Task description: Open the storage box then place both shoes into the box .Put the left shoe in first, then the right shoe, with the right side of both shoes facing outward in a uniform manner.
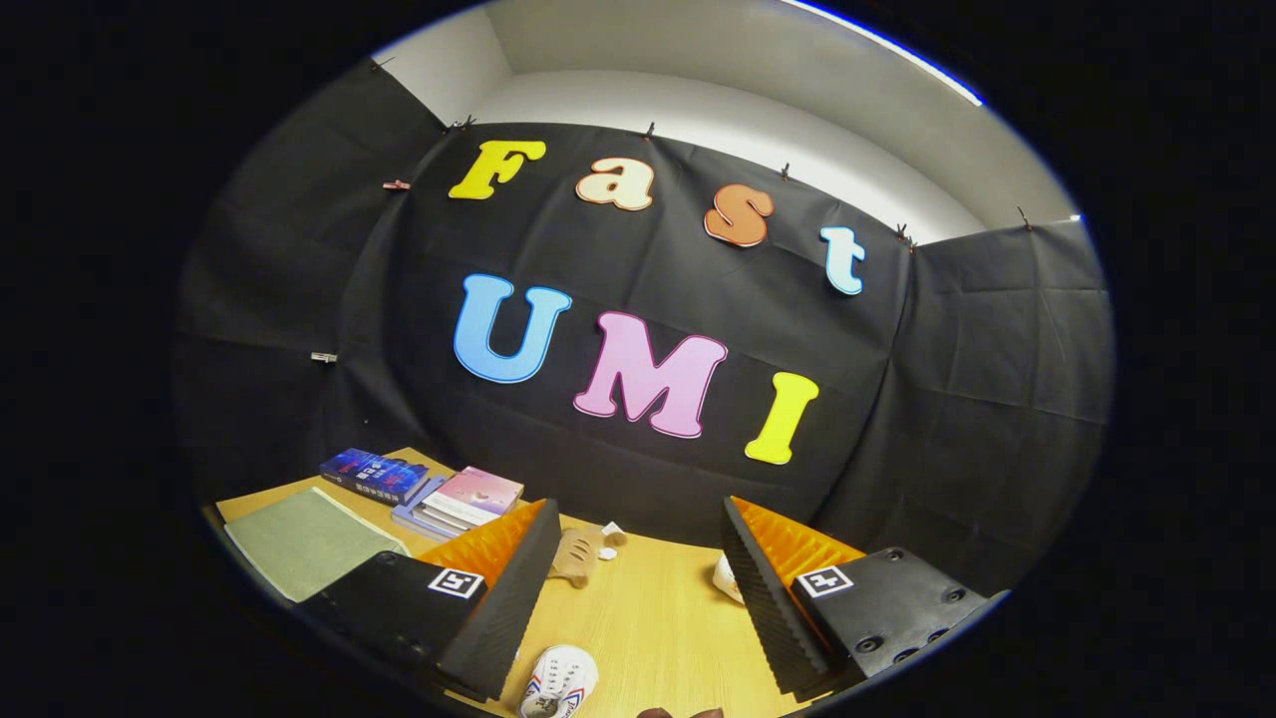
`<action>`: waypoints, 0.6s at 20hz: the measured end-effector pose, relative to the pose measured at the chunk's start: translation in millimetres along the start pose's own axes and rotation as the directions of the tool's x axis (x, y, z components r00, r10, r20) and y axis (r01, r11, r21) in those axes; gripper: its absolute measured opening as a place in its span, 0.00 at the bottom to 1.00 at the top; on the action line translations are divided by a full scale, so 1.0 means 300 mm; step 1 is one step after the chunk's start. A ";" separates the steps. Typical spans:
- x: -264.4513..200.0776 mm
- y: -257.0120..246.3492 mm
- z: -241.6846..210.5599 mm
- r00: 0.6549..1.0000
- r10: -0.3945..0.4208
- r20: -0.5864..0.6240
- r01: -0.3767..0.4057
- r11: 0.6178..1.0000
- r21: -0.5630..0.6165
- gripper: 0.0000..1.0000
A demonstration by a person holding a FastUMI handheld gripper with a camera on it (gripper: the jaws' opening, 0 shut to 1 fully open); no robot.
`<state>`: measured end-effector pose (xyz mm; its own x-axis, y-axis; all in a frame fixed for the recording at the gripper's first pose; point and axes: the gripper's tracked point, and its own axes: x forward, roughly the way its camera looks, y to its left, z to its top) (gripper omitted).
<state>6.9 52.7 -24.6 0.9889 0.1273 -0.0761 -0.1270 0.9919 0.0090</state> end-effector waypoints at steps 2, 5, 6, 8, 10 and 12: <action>0.004 0.014 -0.005 1.000 0.019 -0.010 -0.019 1.000 0.007 0.97; 0.016 0.028 -0.020 0.999 0.033 -0.023 -0.033 0.999 0.023 0.97; 0.019 0.029 -0.023 0.999 0.036 -0.026 -0.036 0.999 0.027 0.98; 0.027 0.029 -0.033 0.999 0.034 -0.034 -0.033 0.999 0.031 0.98; 0.032 0.029 -0.036 0.999 0.031 -0.038 -0.030 0.999 0.036 0.97; 0.034 0.024 -0.044 0.999 0.026 -0.042 -0.024 0.999 0.042 0.97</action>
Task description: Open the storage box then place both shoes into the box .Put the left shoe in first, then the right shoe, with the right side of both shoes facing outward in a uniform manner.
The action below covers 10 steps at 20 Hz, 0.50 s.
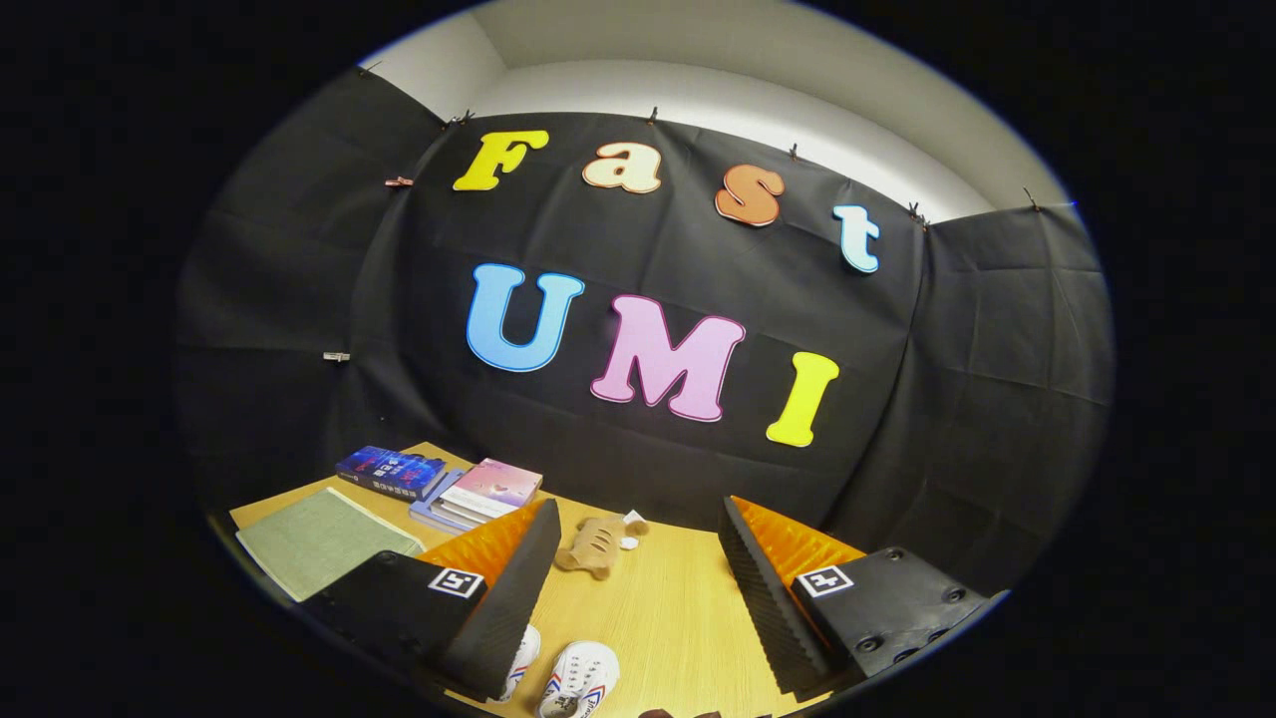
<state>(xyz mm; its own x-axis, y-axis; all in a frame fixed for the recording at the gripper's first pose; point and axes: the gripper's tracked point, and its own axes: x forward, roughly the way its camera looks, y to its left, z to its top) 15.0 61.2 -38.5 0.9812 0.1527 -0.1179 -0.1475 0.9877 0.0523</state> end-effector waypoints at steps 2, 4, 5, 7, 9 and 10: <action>-0.004 0.000 -0.006 1.000 -0.001 -0.004 0.001 1.000 0.006 0.97; -0.003 0.023 -0.013 1.000 0.026 -0.008 -0.026 0.999 0.022 0.97; -0.004 0.049 -0.017 0.998 0.059 -0.012 -0.058 0.997 0.041 0.98; -0.009 0.119 -0.032 0.988 0.152 -0.026 -0.149 0.983 0.105 0.98; -0.011 0.199 -0.051 0.964 0.263 -0.040 -0.252 0.950 0.183 0.98; -0.015 0.253 -0.069 0.943 0.328 -0.049 -0.309 0.923 0.228 0.98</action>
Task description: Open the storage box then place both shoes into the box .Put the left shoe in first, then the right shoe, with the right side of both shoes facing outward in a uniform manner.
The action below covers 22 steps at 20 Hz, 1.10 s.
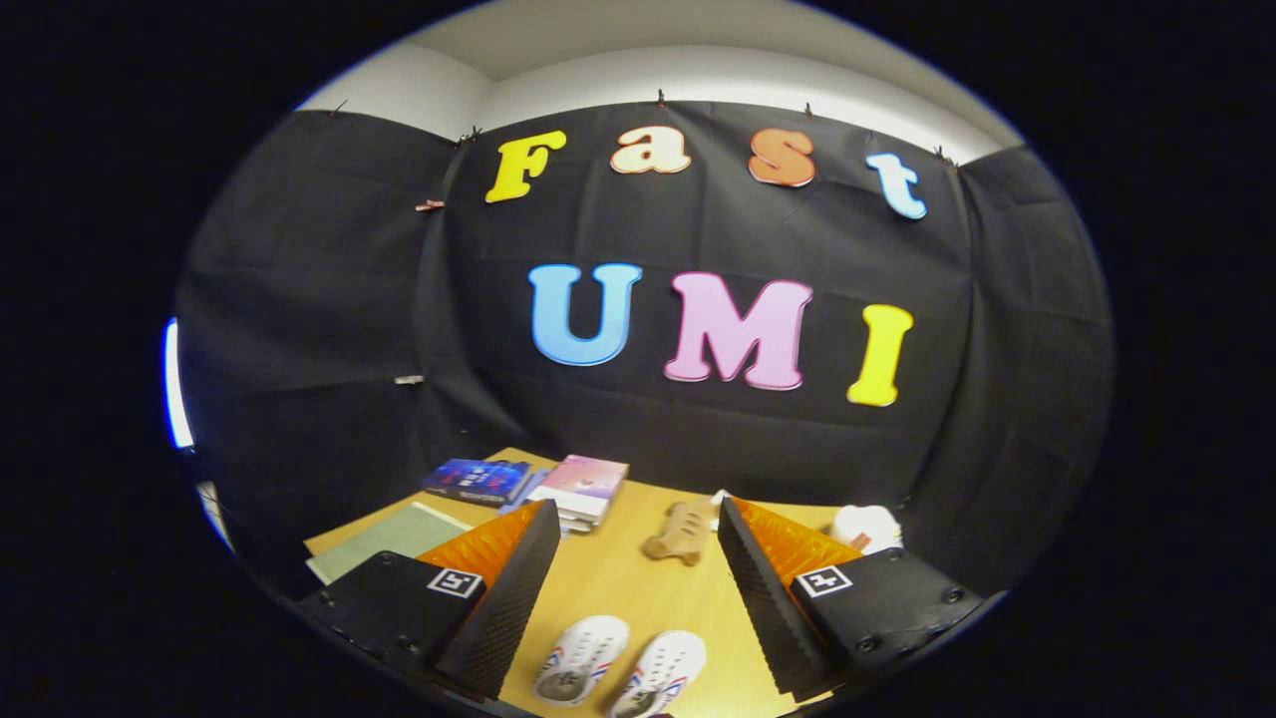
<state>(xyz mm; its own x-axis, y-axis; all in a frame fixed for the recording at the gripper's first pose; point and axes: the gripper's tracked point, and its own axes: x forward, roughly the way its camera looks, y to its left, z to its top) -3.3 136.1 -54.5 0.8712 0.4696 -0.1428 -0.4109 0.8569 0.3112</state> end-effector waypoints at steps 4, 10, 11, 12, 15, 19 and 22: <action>0.029 0.158 -0.116 0.962 0.256 -0.094 -0.230 0.947 0.223 0.99; 0.027 0.375 -0.270 0.784 0.613 -0.097 -0.433 0.652 0.622 0.98; 0.026 0.394 -0.284 0.748 0.659 -0.083 -0.437 0.582 0.686 0.98; 0.038 0.406 -0.313 0.721 0.688 -0.080 -0.422 0.528 0.737 0.98; 0.071 0.418 -0.448 0.659 0.747 -0.086 -0.357 0.412 0.838 0.98; 0.091 0.456 -0.631 0.577 0.807 -0.129 -0.261 0.332 0.907 0.97; 0.095 0.505 -0.692 0.509 0.855 -0.098 -0.198 0.227 0.954 0.98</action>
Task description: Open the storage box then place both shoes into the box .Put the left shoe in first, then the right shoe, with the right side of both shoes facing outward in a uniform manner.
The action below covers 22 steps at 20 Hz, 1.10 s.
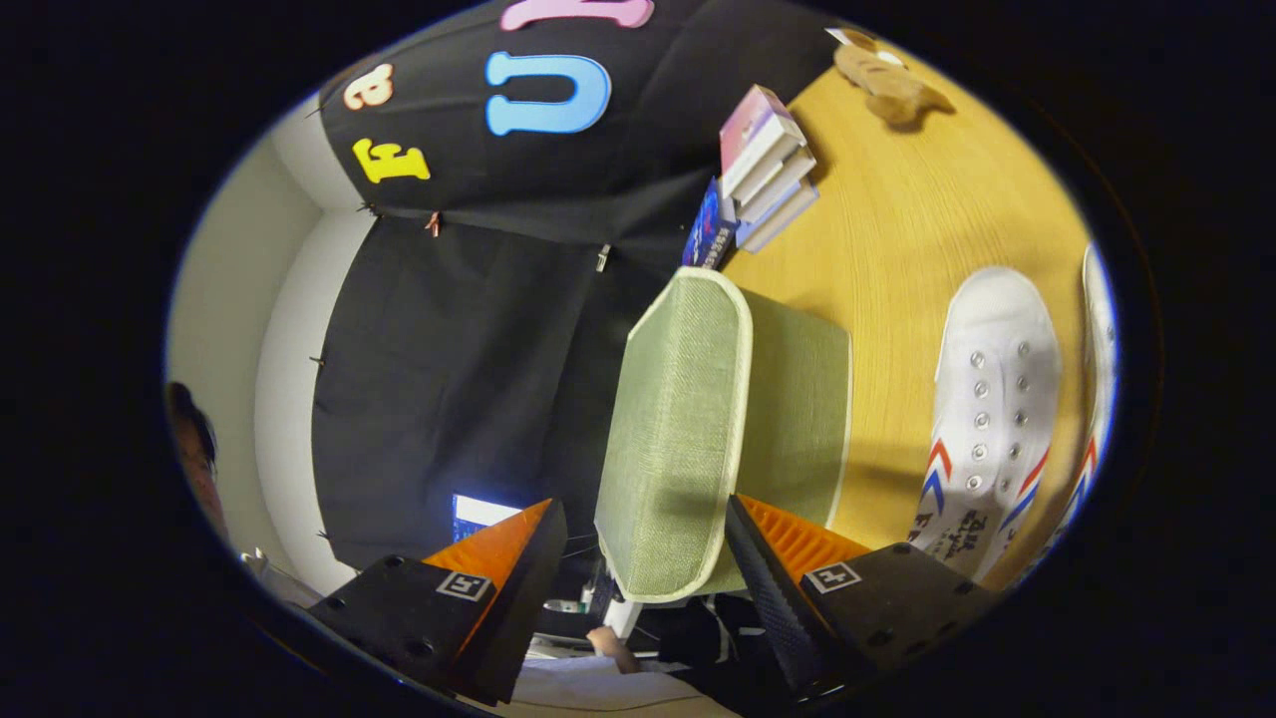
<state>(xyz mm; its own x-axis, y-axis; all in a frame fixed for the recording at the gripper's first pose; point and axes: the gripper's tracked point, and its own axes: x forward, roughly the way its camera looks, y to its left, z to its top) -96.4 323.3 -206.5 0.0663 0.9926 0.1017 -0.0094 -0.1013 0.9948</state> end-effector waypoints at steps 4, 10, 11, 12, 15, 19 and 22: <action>0.069 -0.092 -0.064 0.997 0.005 -0.080 0.000 0.999 0.051 0.96; 0.108 -0.035 -0.102 0.983 0.150 -0.105 -0.132 0.978 0.162 0.95; 0.105 -0.022 -0.115 0.977 0.179 -0.113 -0.158 0.973 0.171 0.87; 0.102 -0.013 -0.134 0.971 0.204 -0.126 -0.182 0.969 0.170 0.81; 0.114 -0.037 -0.140 0.975 0.184 -0.128 -0.159 0.970 0.182 0.21; 0.100 0.084 -0.137 0.970 0.230 -0.078 -0.216 0.964 0.156 0.16; 0.130 0.181 -0.122 0.970 0.235 -0.054 -0.229 0.968 0.103 0.16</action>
<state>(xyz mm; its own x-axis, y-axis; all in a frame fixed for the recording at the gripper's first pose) -131.0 358.9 -148.7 0.0082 0.9430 0.3327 0.0785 -0.3323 0.9399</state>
